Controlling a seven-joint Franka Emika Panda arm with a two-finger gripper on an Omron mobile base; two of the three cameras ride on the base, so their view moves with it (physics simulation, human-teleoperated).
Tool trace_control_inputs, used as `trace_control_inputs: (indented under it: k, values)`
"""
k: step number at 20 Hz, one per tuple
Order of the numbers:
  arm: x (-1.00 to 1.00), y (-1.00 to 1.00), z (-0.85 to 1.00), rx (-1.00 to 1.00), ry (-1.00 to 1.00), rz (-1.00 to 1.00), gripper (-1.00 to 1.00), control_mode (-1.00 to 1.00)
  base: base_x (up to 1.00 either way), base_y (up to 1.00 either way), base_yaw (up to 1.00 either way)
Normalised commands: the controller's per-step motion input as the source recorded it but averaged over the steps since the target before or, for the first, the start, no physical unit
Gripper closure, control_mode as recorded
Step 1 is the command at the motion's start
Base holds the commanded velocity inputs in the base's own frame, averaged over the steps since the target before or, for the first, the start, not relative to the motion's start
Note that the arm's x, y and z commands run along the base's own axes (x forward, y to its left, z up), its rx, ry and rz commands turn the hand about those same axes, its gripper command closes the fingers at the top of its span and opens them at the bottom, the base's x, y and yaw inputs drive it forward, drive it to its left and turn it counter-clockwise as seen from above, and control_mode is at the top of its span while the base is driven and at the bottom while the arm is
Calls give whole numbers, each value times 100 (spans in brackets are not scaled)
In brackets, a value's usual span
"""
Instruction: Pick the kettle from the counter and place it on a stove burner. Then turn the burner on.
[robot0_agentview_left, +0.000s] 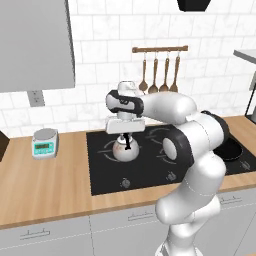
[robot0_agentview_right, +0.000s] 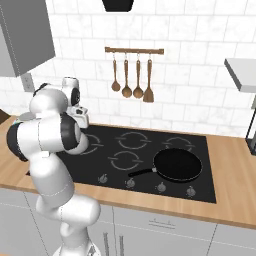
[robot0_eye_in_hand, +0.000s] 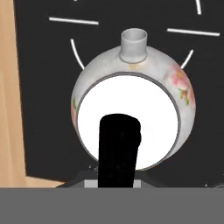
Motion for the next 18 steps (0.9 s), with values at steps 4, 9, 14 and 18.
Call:
trace_control_inputs:
  k: [4, 9, 14, 18]
  values:
    - [48, -1, -4, 0, -3, -1, 100, -100, 0, 0, 0]
    - [51, 0, 0, 0, 2, 0, 100, -100, 0, 0, 0]
    - [43, 0, -11, 0, 6, 0, 100, -100, 0, 0, 0]
    - [14, 0, -37, 0, 9, 0, 100, -100, 0, 0, 0]
